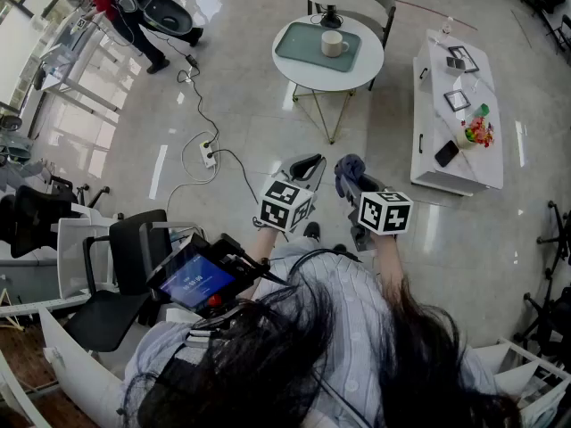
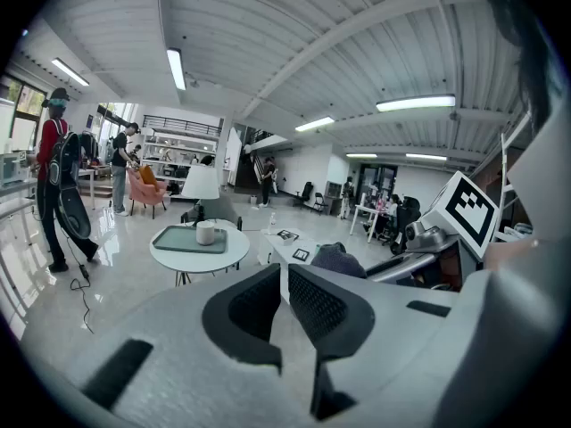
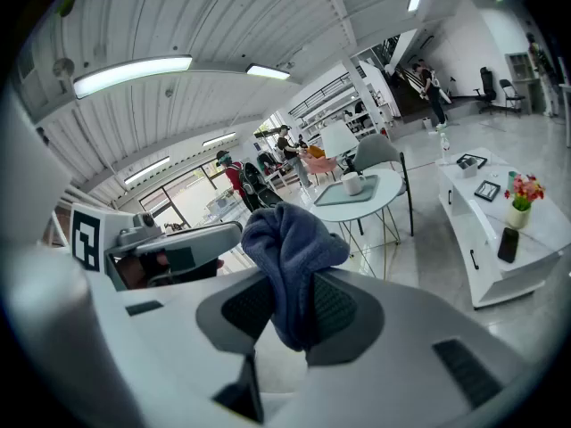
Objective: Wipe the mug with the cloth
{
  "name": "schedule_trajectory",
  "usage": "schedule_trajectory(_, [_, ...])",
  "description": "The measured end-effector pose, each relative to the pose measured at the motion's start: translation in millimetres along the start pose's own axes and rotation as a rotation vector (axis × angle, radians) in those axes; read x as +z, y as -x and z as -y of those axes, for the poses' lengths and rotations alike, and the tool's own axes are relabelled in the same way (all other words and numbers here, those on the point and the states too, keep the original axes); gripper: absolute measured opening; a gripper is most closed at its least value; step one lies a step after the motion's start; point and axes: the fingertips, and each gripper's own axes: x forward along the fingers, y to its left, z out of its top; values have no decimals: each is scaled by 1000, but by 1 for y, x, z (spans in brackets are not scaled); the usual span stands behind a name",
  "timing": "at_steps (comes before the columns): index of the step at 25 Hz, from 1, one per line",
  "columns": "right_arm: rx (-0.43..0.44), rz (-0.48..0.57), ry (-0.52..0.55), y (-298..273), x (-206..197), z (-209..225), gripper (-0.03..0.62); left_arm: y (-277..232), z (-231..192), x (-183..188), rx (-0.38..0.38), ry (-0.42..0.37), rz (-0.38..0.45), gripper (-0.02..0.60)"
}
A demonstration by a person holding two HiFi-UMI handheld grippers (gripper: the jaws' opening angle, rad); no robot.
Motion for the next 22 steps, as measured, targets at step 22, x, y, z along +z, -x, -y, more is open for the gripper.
schedule_trajectory(22, [-64,13,-4,-46,13,-6,98,-19,-54,-2,-54,-5,-30,20])
